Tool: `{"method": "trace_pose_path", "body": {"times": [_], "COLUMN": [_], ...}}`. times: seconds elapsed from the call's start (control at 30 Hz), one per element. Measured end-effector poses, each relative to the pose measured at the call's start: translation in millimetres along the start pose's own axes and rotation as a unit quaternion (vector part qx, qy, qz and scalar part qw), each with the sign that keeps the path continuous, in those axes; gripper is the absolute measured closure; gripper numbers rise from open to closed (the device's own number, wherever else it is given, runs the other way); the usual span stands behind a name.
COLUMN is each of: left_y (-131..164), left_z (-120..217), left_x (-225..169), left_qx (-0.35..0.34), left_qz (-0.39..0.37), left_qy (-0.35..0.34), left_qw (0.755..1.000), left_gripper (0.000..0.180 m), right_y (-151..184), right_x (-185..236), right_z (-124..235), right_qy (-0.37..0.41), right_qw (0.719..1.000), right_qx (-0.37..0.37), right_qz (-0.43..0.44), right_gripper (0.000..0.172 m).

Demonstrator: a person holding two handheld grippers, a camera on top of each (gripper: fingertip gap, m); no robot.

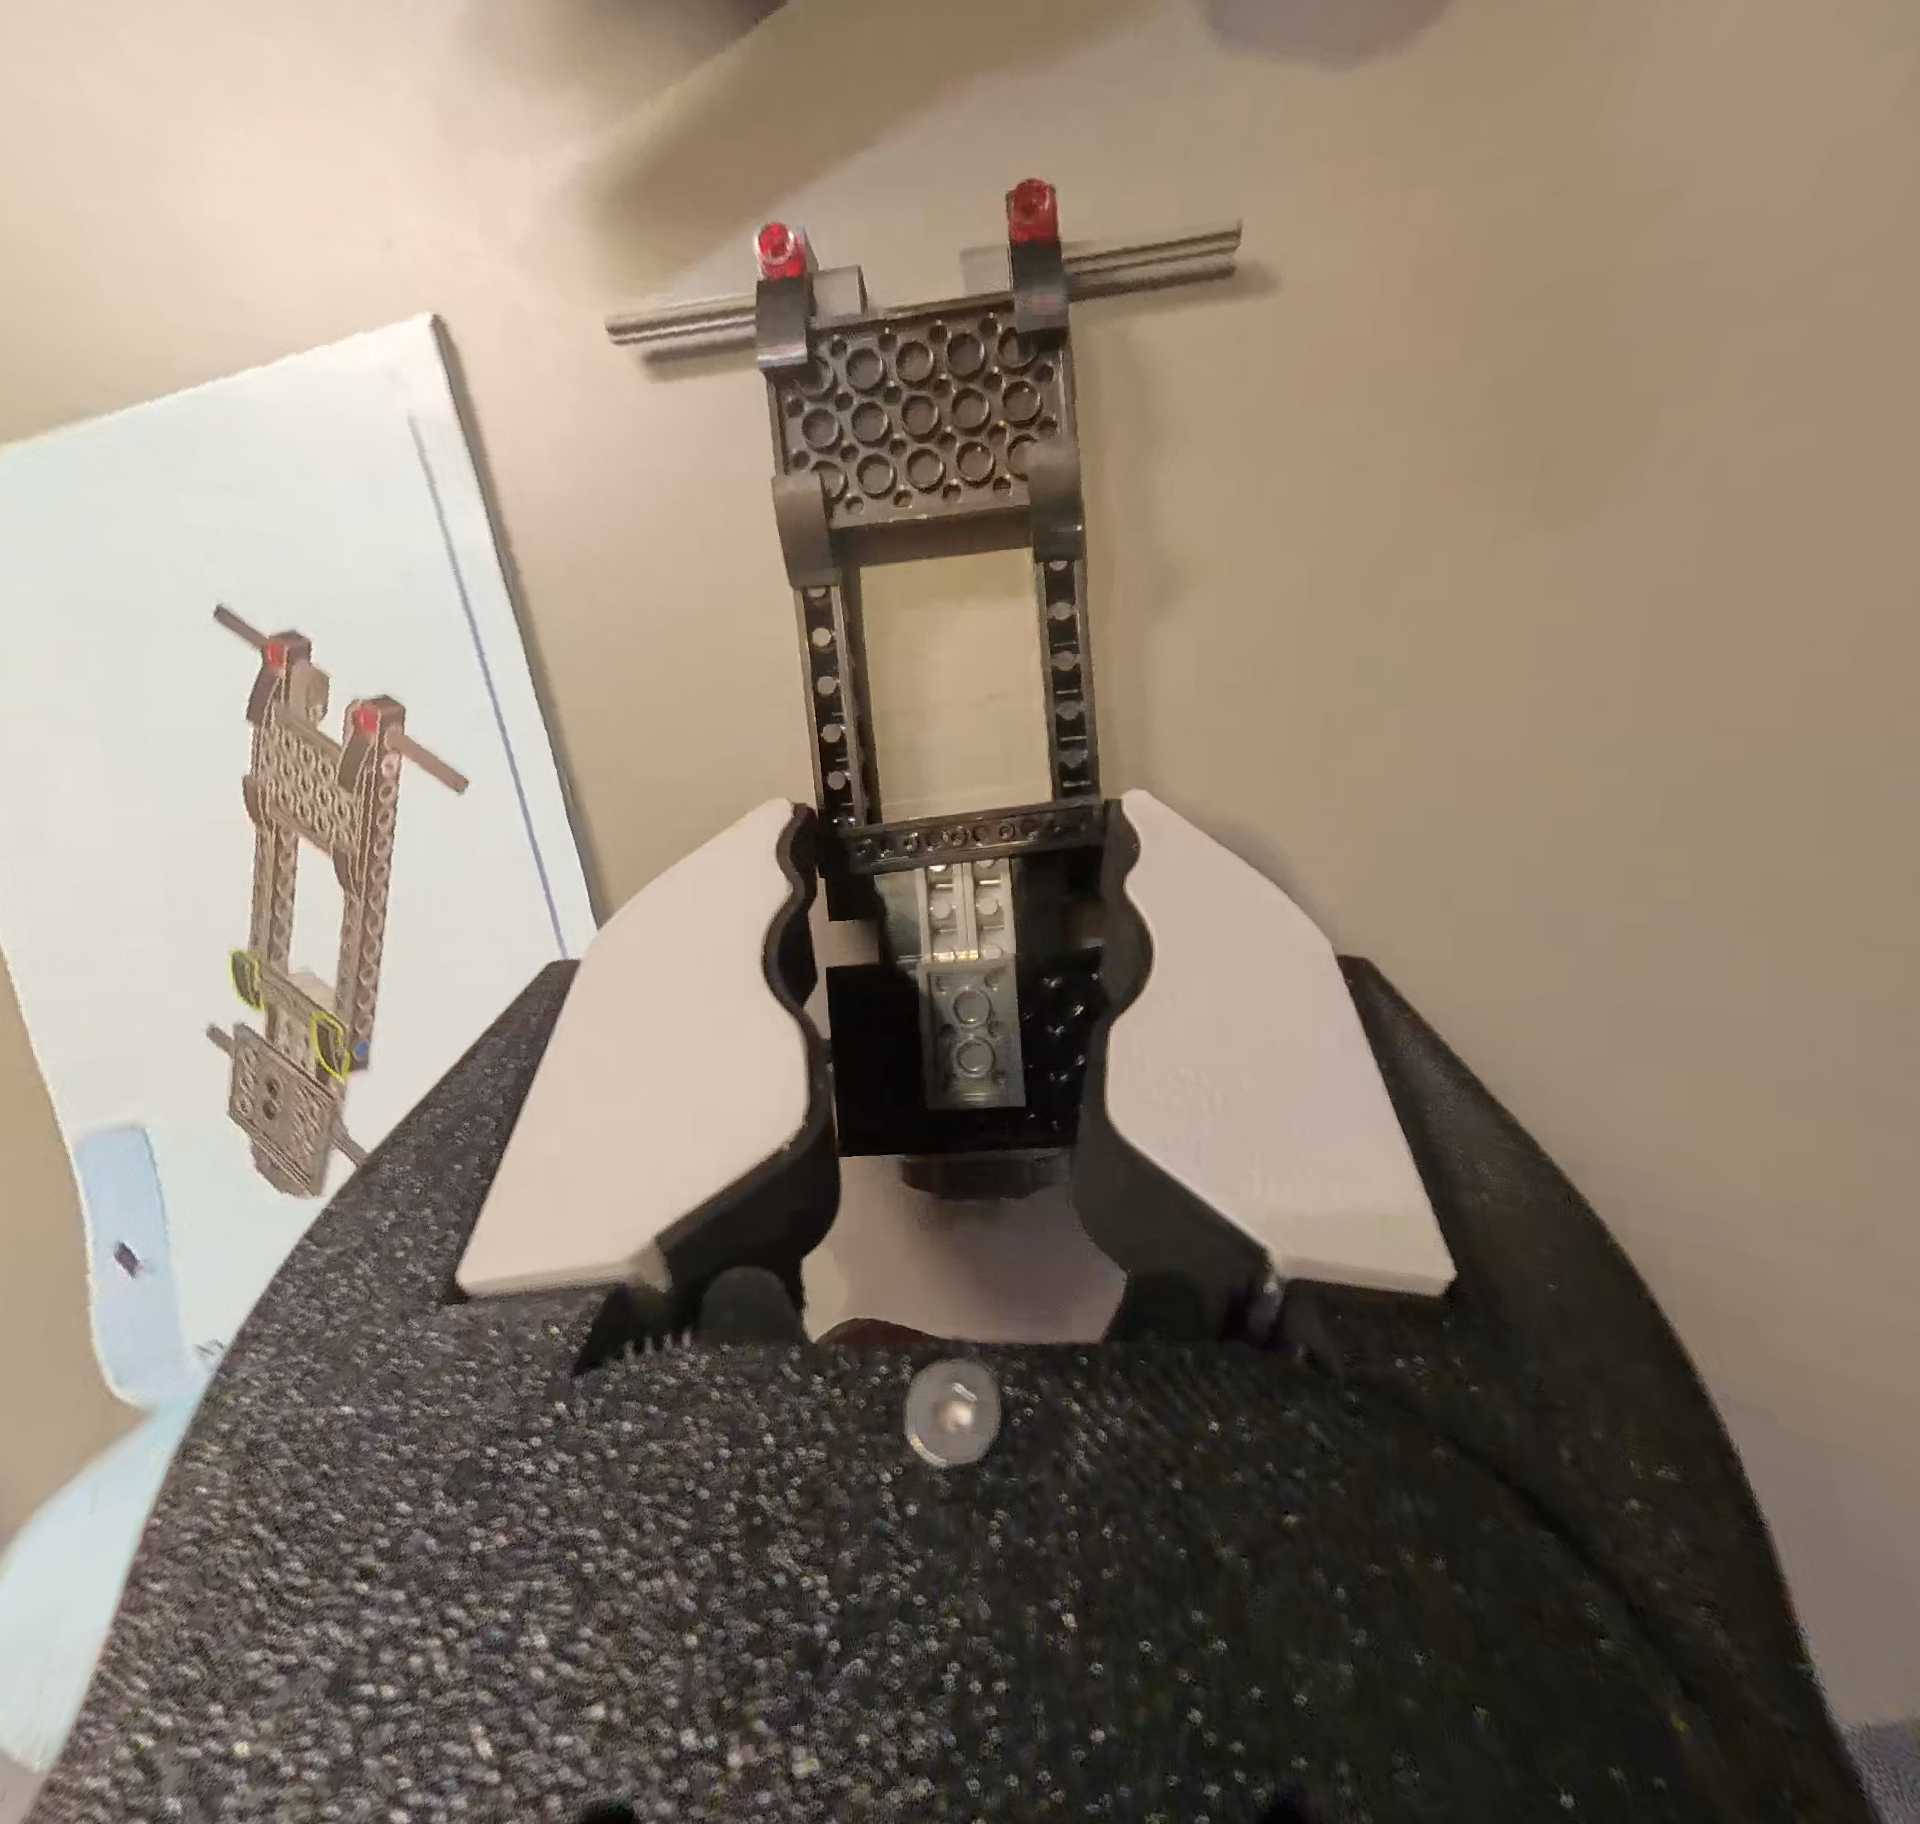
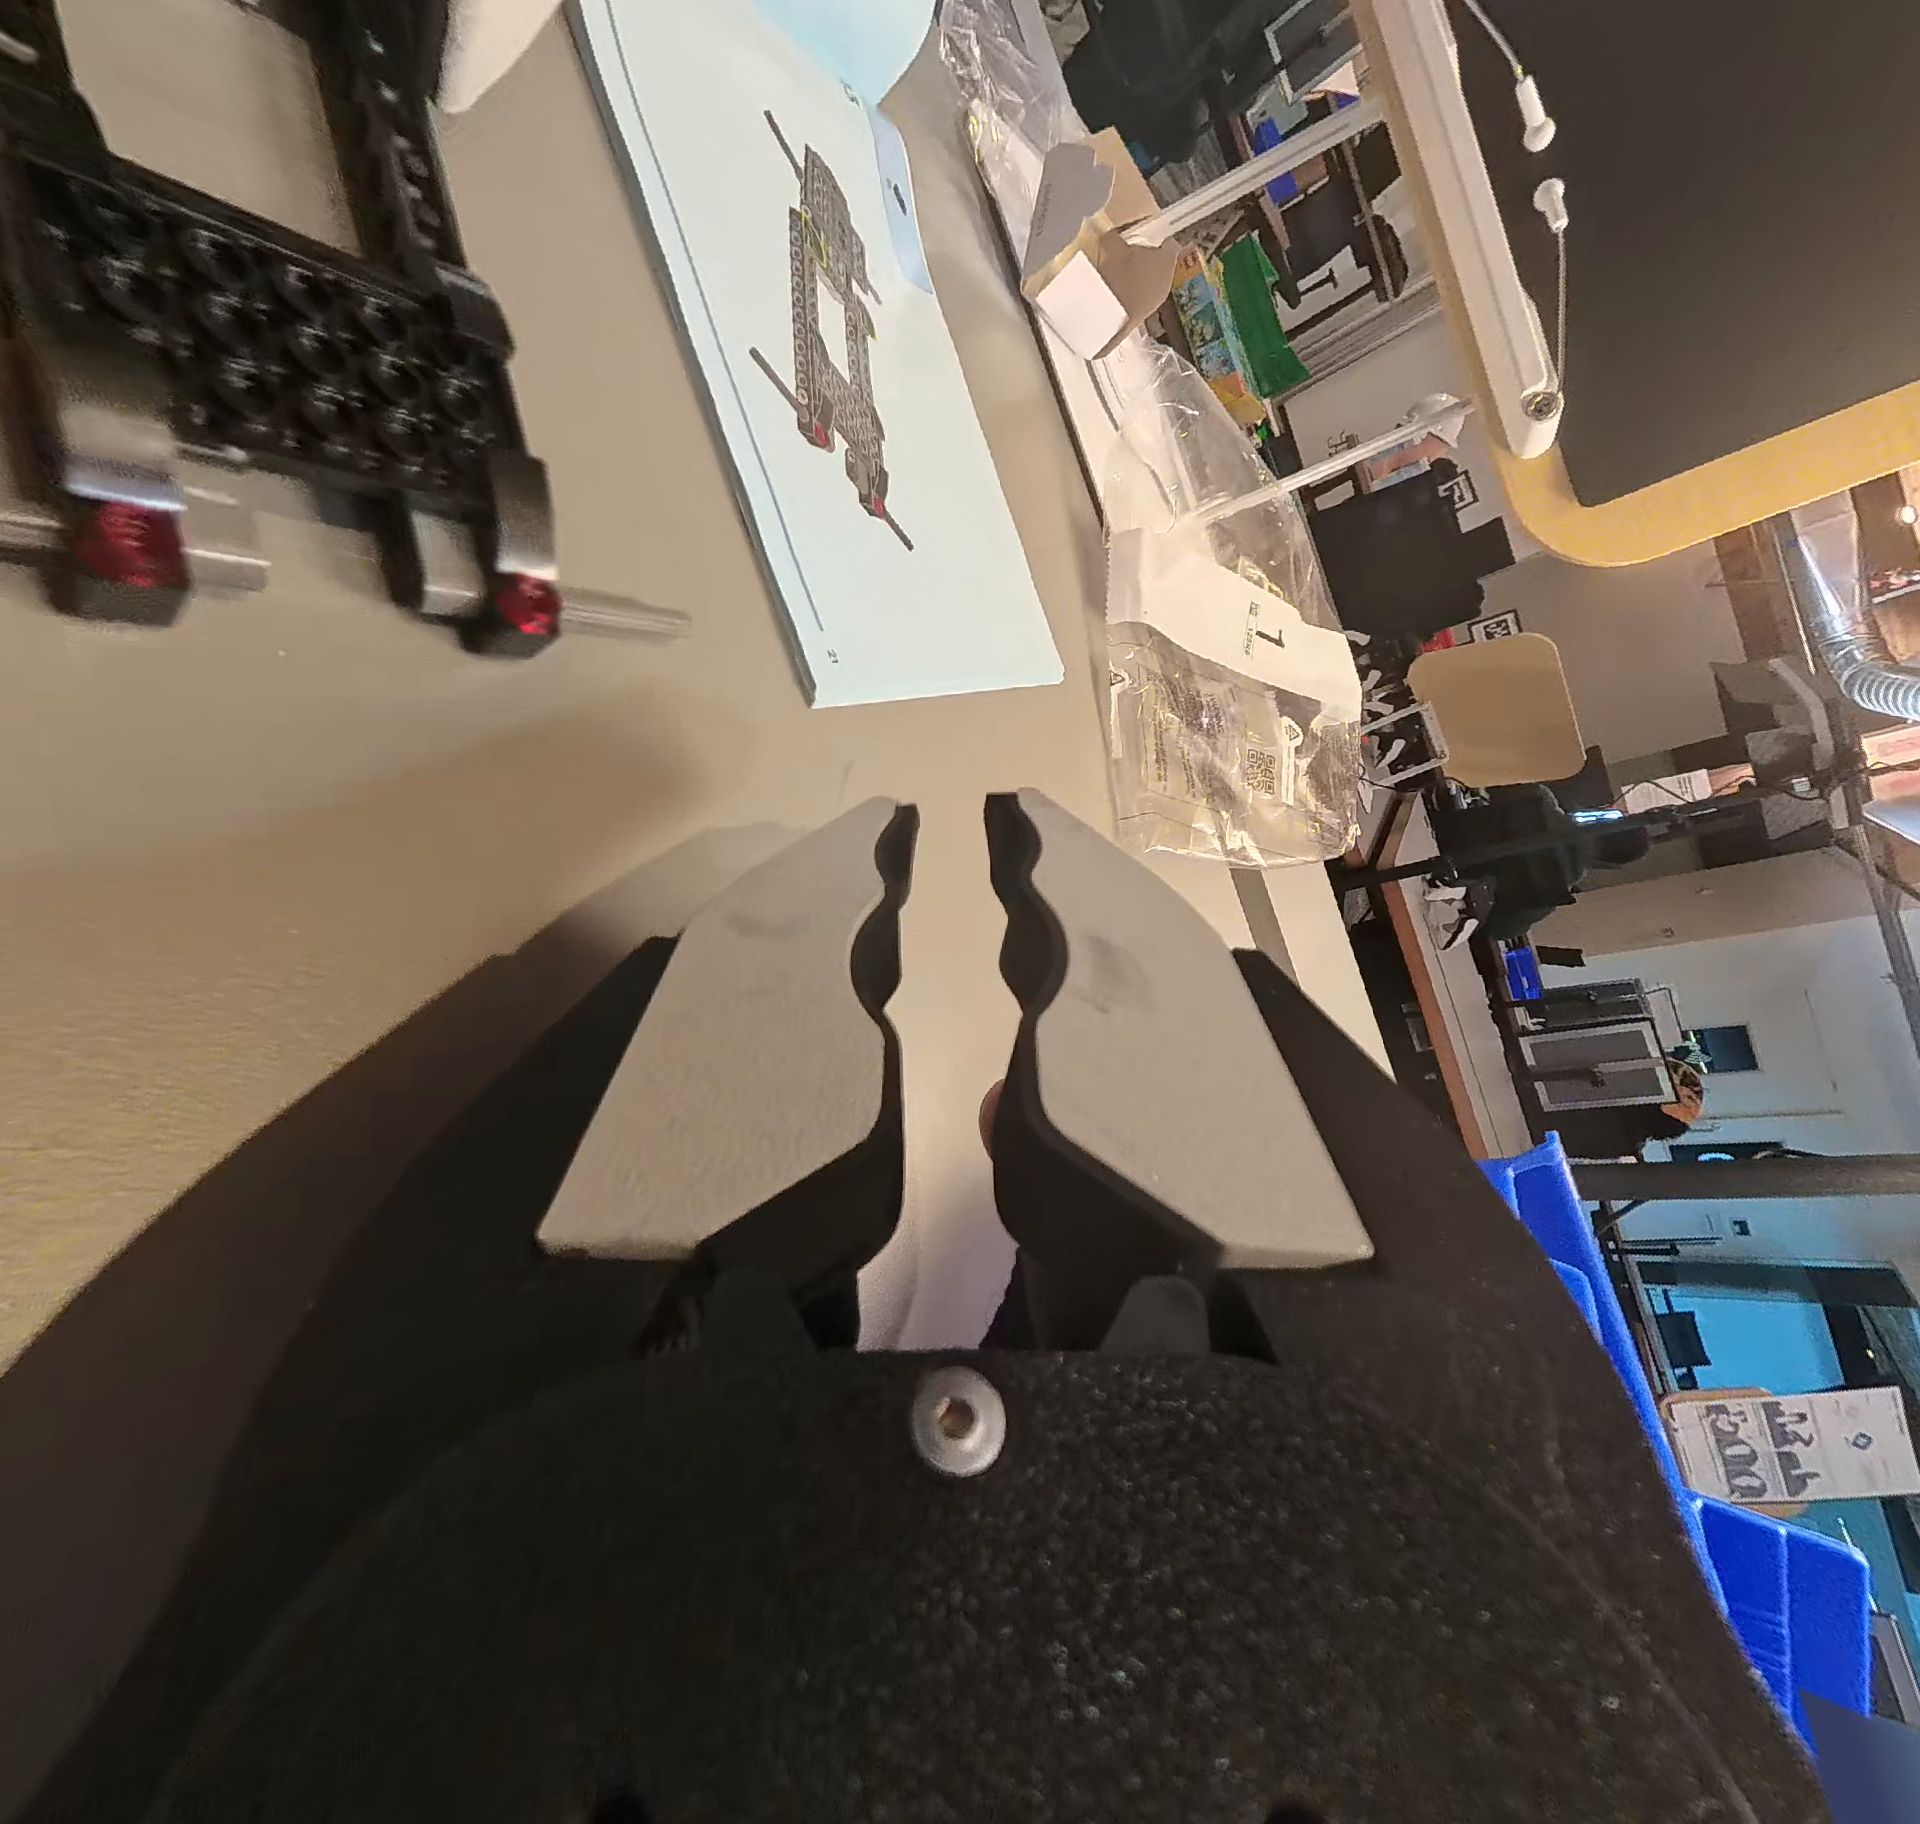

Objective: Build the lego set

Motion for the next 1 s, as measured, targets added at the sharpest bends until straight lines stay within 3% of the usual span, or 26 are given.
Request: {"method": "trace_pose_path", "body": {"times": [0.17,0.3,0.6,0.67,0.8,0.9,1.0], "left_y": [-7.7,-8.6,11.5,10.1,6.3,9.8,20.7], "left_z": [-4.0,7.9,5.1,6.7,25.9,37.7,34.0], "left_x": [-11.1,-11.3,-18.9,-20.4,-23.3,-25.6,-28.7], "left_qx": [-0.027,-0.048,-0.052,-0.079,-0.127,-0.162,-0.156], "left_qz": [0.142,0.192,0.197,0.193,0.166,0.162,0.17], "left_qy": [-0.051,-0.1,-0.112,-0.119,-0.148,-0.158,-0.151], "left_qw": [0.988,0.975,0.973,0.971,0.967,0.96,0.961], "left_gripper": [0.119,0.111,0.12,0.119,0.12,0.132,0.138], "right_y": [3.2,4.2,2.7,-1.1,-19.7,-41.8,-55.7], "right_x": [-0.3,-0.9,-3.3,-5.3,-3.7,1.4,12.8], "right_z": [-1.1,-1.0,0.8,2.9,9.4,13.0,8.4], "right_qy": [-0.003,-0.003,0.002,0.004,-0.021,-0.054,-0.095], "right_qw": [1.0,1.0,1.0,1.0,0.998,0.992,0.988], "right_qx": [0.007,0.008,0.004,-0.005,-0.038,-0.072,-0.07], "right_qz": [0.001,0.0,-0.003,-0.011,-0.045,-0.086,-0.096], "right_gripper": [0.158,0.157,0.158,0.158,0.158,0.158,0.159]}}
Point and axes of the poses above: each gripper's, where its closed fingertips meet, z back along the fingers, y out of its underside, x = y × z across the jaws, the point moved 4 cm from there along z, back along the fingers, and after that the axes turned 1 degree about -x, right-handed, at the moved point
